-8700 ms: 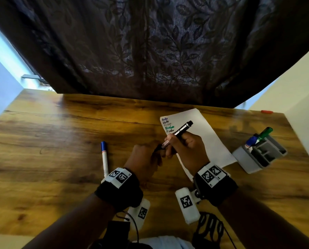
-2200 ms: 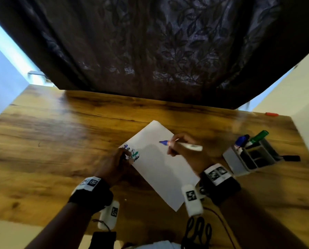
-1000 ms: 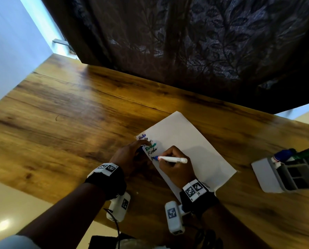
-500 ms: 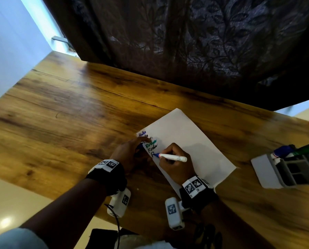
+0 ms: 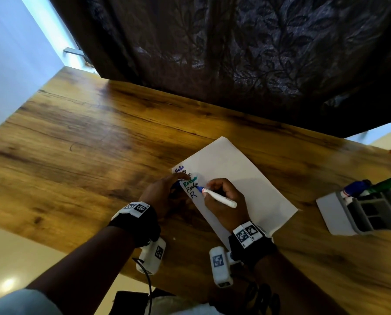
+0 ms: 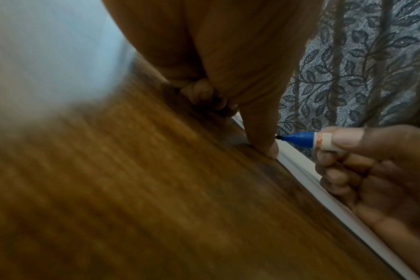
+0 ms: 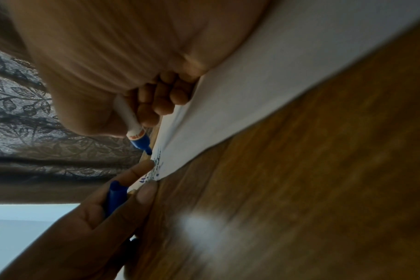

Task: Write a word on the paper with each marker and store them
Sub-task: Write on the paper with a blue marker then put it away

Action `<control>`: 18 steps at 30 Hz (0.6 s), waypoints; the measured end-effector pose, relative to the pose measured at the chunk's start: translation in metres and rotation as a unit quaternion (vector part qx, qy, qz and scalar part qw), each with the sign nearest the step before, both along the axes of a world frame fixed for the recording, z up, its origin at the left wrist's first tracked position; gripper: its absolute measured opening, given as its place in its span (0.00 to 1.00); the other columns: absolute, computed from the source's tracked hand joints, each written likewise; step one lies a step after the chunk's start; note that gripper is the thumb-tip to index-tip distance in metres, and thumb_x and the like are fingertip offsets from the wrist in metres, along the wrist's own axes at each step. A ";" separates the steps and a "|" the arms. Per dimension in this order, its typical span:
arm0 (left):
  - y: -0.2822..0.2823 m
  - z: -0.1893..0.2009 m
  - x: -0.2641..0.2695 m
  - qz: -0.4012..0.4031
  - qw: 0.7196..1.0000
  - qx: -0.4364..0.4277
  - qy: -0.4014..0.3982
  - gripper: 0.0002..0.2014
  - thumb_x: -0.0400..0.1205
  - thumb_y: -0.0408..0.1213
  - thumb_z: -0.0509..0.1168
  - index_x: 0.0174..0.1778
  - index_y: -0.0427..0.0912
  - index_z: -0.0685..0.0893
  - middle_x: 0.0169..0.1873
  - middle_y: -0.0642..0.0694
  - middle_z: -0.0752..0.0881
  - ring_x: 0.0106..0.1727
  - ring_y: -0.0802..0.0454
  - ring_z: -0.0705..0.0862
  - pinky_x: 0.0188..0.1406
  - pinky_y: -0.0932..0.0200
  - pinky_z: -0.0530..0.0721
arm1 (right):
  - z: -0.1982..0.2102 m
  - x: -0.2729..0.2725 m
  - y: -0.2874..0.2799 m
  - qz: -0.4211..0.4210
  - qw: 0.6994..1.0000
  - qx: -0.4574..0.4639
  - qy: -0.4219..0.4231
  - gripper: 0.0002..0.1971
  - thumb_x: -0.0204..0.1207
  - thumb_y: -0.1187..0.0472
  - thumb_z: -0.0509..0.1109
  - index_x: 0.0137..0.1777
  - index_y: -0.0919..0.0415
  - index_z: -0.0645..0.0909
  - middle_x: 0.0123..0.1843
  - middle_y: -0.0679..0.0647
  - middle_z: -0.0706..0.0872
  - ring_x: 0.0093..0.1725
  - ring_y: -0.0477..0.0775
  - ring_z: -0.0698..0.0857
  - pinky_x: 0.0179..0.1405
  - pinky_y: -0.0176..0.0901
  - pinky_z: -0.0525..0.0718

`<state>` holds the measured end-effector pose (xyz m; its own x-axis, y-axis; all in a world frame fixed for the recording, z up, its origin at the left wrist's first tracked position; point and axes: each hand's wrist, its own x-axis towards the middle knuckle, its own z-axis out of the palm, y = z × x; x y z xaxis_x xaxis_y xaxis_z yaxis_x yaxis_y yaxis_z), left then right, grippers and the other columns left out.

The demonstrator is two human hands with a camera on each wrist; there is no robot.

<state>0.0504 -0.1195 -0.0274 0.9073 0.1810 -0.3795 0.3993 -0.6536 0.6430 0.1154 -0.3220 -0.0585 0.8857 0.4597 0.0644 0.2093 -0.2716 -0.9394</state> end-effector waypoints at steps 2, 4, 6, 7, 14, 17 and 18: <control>-0.001 0.001 0.000 0.002 1.000 0.004 0.002 0.29 0.76 0.40 0.73 0.71 0.62 0.70 0.65 0.55 0.83 0.64 0.56 0.82 0.61 0.61 0.80 | -0.001 0.000 -0.001 -0.006 1.000 -0.012 -0.010 0.10 0.70 0.64 0.80 0.46 0.54 0.82 0.40 0.42 0.88 0.43 0.42 0.88 0.39 0.27 0.84; -0.001 0.001 0.000 0.003 1.000 0.002 0.002 0.29 0.76 0.41 0.73 0.72 0.61 0.71 0.66 0.54 0.83 0.65 0.55 0.82 0.61 0.61 0.79 | -0.002 -0.001 0.000 -0.007 0.999 -0.022 -0.028 0.10 0.70 0.63 0.80 0.43 0.54 0.81 0.38 0.43 0.87 0.42 0.42 0.88 0.37 0.25 0.83; -0.002 0.002 0.000 0.002 1.000 0.002 -0.002 0.29 0.76 0.42 0.74 0.72 0.61 0.71 0.66 0.53 0.83 0.64 0.55 0.82 0.63 0.59 0.80 | -0.002 -0.001 0.000 -0.001 0.999 -0.022 -0.036 0.09 0.70 0.63 0.80 0.43 0.55 0.81 0.38 0.44 0.87 0.41 0.43 0.88 0.37 0.25 0.83; -0.002 0.002 0.000 0.003 1.000 0.003 -0.004 0.29 0.76 0.43 0.74 0.71 0.61 0.71 0.66 0.53 0.83 0.64 0.55 0.83 0.63 0.58 0.81 | -0.003 -0.001 -0.001 0.003 0.999 -0.023 -0.038 0.09 0.70 0.62 0.80 0.44 0.56 0.81 0.38 0.45 0.87 0.41 0.43 0.88 0.36 0.26 0.83; -0.003 0.002 0.000 0.009 1.000 -0.001 0.004 0.31 0.74 0.46 0.75 0.70 0.65 0.70 0.65 0.54 0.84 0.63 0.54 0.84 0.64 0.53 0.83 | -0.005 -0.001 0.000 0.015 0.997 -0.035 -0.066 0.08 0.70 0.58 0.79 0.44 0.57 0.82 0.38 0.49 0.88 0.37 0.45 0.87 0.35 0.40 0.88; -0.002 0.001 0.000 0.013 1.000 0.000 0.007 0.31 0.74 0.47 0.75 0.70 0.65 0.70 0.65 0.54 0.84 0.63 0.54 0.84 0.64 0.52 0.84 | -0.005 -0.001 -0.001 0.023 0.997 -0.042 -0.066 0.09 0.70 0.60 0.79 0.44 0.56 0.82 0.37 0.49 0.88 0.36 0.45 0.87 0.35 0.44 0.88; -0.002 0.002 0.000 0.013 1.000 0.002 0.004 0.31 0.74 0.47 0.75 0.70 0.65 0.70 0.65 0.54 0.84 0.63 0.54 0.84 0.63 0.52 0.84 | -0.005 -0.001 -0.001 0.023 0.997 -0.044 -0.063 0.09 0.69 0.61 0.80 0.44 0.56 0.81 0.37 0.48 0.88 0.36 0.45 0.86 0.34 0.44 0.88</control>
<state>0.0503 -0.1219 -0.0256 0.8994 0.2056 -0.3859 0.4208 -0.6464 0.6364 0.1148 -0.3233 -0.0631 0.8507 0.5091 0.1309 0.3382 -0.3395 -0.8777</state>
